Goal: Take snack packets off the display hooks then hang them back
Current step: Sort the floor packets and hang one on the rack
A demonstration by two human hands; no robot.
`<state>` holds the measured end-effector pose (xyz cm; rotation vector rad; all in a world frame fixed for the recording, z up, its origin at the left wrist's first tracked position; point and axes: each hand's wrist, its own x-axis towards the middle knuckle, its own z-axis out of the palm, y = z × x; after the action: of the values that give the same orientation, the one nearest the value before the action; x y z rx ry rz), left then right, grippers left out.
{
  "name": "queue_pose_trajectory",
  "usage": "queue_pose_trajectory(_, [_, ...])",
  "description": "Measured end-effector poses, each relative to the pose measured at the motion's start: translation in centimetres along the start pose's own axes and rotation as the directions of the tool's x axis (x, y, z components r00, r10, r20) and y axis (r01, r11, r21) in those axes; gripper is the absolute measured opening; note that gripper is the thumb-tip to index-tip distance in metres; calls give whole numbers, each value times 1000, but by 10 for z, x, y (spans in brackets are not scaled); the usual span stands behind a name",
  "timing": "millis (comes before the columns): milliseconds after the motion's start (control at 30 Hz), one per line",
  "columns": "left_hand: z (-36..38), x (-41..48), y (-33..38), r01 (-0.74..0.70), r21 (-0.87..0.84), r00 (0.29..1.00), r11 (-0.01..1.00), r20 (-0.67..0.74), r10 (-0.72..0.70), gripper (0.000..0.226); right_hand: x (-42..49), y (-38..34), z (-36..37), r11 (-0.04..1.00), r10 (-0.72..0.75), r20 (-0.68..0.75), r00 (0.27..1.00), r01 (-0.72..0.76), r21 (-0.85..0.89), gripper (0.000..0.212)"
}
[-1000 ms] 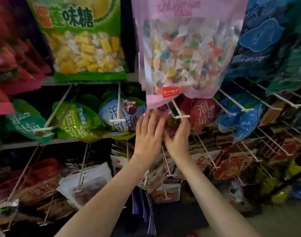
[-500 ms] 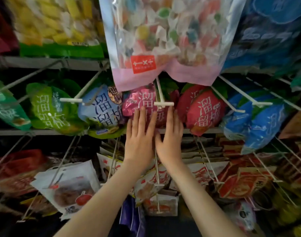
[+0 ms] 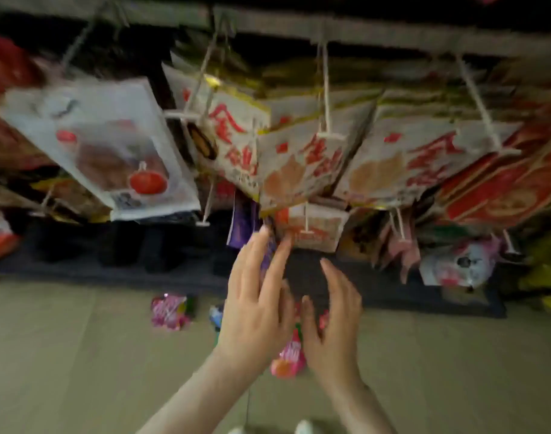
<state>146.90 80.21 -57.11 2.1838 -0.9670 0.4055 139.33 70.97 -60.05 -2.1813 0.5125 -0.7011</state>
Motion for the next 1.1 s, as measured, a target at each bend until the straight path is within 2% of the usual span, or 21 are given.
queue_pose_trajectory(133, [55,-147,-61,66,191,974,979,199,-105,41,-106,94,37,970,230,172,958,-211,-123,52])
queue_pose_trajectory(200, [87,-212,-97,157,285,899,946,356,-257,51,-152,147,56,915,377,239,895,-320,-245,56])
queue_pose_trajectory(300, [130,-286,-141,187,385,757,904,530,-383,63,-202,218,83,790,603,312,734,-496,-359,58])
queue_pose_trajectory(433, [188,-354,-179,183,396,640,900,647,-415,85,-247,310,138,586,809,338,480,-702,-406,63])
queue_pose_trajectory(567, [239,-407,-207,137,381,575,914,721,-387,89,-257,377,193,339,924,281,259,-895,-288,67])
queue_pose_trajectory(633, [257,-421,-213,152,385,547,911,735,-401,88,-255,398,212,233,935,299,190,-965,-116,44])
queue_pose_trajectory(700, [267,-430,-212,201,375,510,905,749,-424,86,-258,408,222,168,933,318,170,-985,34,28])
queue_pose_trajectory(833, [268,-423,-201,342,286,501,895,751,-431,77,-255,397,219,155,948,260,183,-980,123,6])
queue_pose_trajectory(900, [259,-408,-189,551,272,388,789,753,-531,71,-253,379,206,144,958,231,171,-981,130,7])
queue_pose_trajectory(967, [244,-384,-177,787,200,295,583,709,-641,71,-249,351,185,137,956,244,166,-982,131,9])
queue_pose_trajectory(1033, [225,-353,-166,911,120,211,395,687,-695,68,-237,311,158,140,942,291,170,-983,123,12])
queue_pose_trajectory(1100, [198,-318,-157,976,81,82,202,723,-686,66,-219,265,128,149,920,352,174,-984,98,15])
